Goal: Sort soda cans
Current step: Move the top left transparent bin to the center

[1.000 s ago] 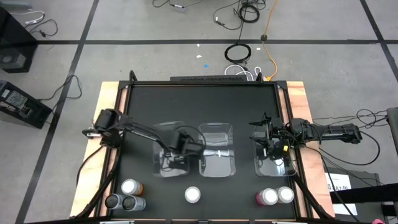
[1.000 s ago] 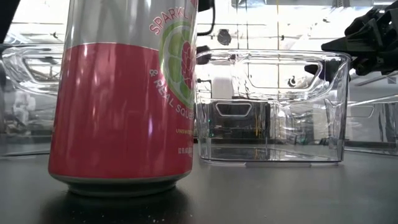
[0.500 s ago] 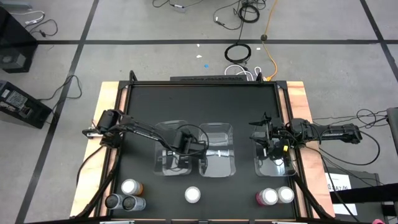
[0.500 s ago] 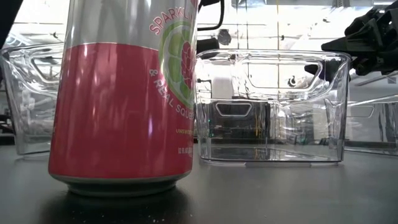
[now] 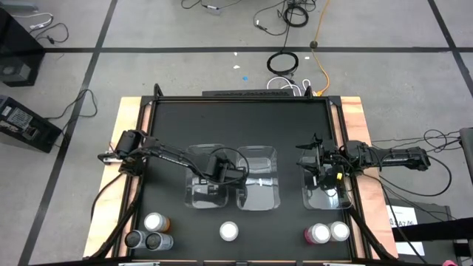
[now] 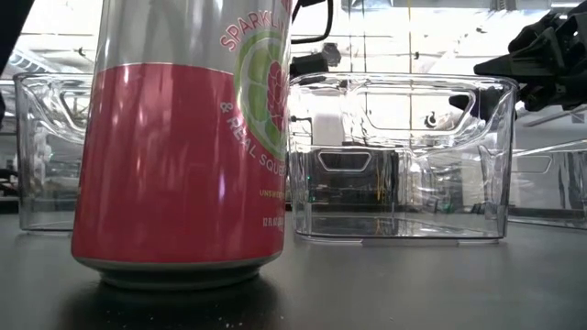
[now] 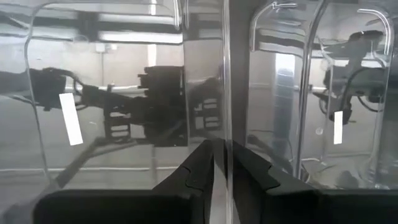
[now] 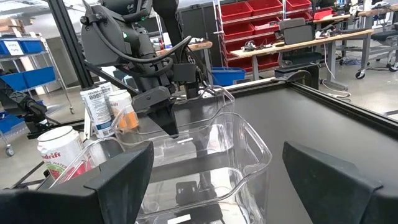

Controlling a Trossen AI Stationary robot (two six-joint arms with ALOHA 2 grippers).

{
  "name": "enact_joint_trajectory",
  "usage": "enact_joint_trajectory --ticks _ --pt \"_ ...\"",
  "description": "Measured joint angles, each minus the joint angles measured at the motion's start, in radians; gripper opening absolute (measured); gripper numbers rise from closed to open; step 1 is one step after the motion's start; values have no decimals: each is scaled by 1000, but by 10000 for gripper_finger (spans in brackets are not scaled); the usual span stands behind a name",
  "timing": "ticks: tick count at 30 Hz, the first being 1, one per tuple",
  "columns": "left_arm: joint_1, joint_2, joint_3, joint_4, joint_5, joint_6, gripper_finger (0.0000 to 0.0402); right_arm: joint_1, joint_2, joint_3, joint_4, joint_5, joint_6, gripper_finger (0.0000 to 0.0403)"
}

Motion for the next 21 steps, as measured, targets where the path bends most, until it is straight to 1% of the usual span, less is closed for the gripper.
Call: enact_joint_trajectory --ticks 21 --pt "0 0 -1 17 24 9 59 0 0 0 0 0 0 350"
